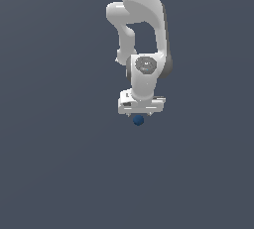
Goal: Pick up the object and move it to a goal position.
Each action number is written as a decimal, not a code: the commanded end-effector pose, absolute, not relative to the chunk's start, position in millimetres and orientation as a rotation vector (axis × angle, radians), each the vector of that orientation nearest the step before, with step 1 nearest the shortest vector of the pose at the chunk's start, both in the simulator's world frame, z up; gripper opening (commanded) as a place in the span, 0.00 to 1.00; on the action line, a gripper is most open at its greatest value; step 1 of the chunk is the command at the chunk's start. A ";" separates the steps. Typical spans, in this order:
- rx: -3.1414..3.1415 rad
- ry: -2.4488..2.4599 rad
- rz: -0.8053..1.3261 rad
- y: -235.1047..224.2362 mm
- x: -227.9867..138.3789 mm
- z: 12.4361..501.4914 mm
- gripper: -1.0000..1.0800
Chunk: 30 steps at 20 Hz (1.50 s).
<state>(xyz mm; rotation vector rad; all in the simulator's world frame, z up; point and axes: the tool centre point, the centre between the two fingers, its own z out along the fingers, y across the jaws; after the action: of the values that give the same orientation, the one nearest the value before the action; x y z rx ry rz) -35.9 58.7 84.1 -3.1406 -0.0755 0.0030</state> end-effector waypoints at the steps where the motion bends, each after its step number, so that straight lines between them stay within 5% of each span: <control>1: -3.141 -0.074 0.000 60.0 -37.6 81.2 0.96; 21: -3.141 -0.073 0.000 60.0 -38.1 30.9 0.96; 22: -3.141 -0.073 0.000 60.0 -38.1 30.9 0.00; 30: -3.141 -0.073 0.000 60.0 -38.1 30.9 0.00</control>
<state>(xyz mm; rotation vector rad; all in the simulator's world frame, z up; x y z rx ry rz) -38.0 59.9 31.5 -3.1407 -0.0730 -0.0002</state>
